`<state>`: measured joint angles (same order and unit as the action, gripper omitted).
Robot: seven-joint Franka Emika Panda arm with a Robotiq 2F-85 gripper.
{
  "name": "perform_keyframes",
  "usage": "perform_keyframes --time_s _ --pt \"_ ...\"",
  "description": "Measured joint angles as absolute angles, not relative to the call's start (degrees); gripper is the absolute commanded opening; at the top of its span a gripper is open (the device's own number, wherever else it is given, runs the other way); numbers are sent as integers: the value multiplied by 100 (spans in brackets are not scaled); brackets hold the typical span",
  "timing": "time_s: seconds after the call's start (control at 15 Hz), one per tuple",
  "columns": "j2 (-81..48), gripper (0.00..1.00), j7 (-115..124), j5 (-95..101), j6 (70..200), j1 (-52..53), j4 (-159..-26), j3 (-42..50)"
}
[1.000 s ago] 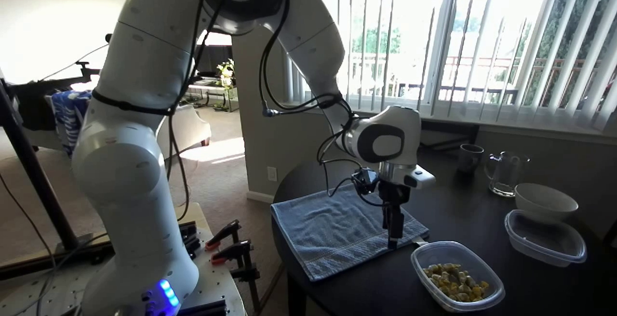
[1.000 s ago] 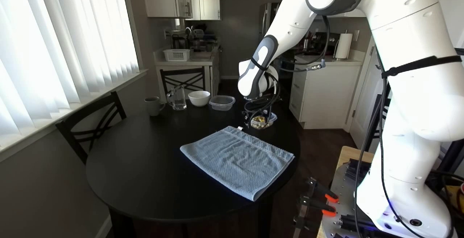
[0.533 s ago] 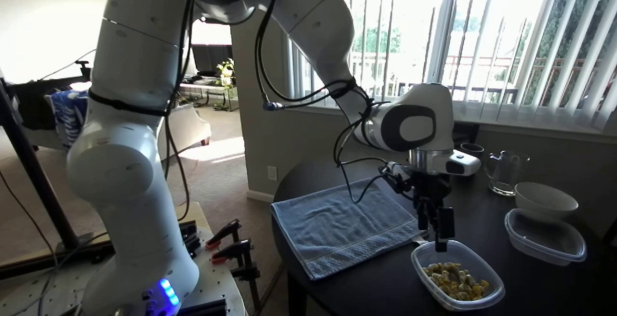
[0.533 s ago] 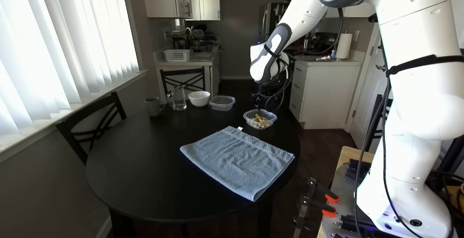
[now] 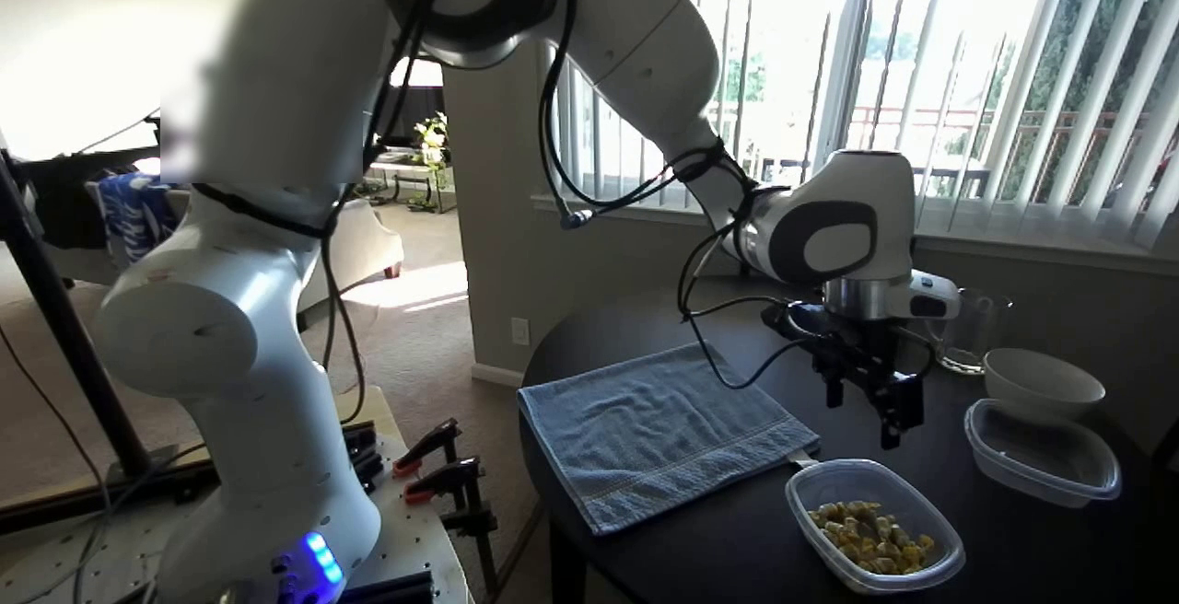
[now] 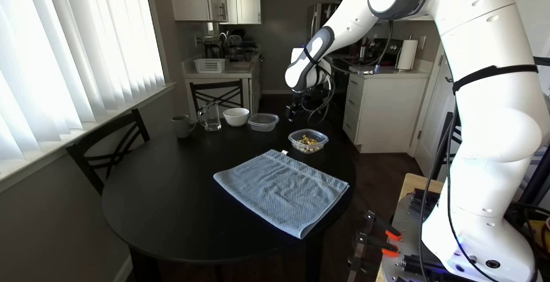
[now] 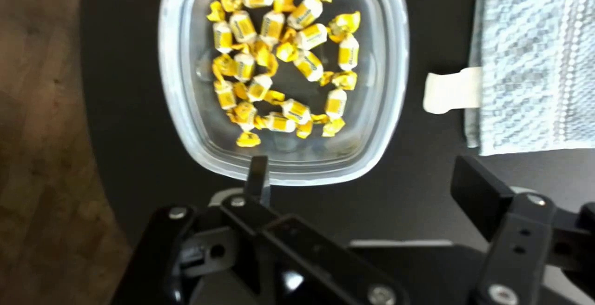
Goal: Pour the contents of the bowl on the table
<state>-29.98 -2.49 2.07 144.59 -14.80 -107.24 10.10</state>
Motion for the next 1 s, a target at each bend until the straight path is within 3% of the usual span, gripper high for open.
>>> perform_keyframes --time_s 0.33,1.0 --pt "-3417 100 -1073 -484 14410 -1807 -10519 321" --pt "-3916 100 -1124 -565 14377 -1872 -10467 298"
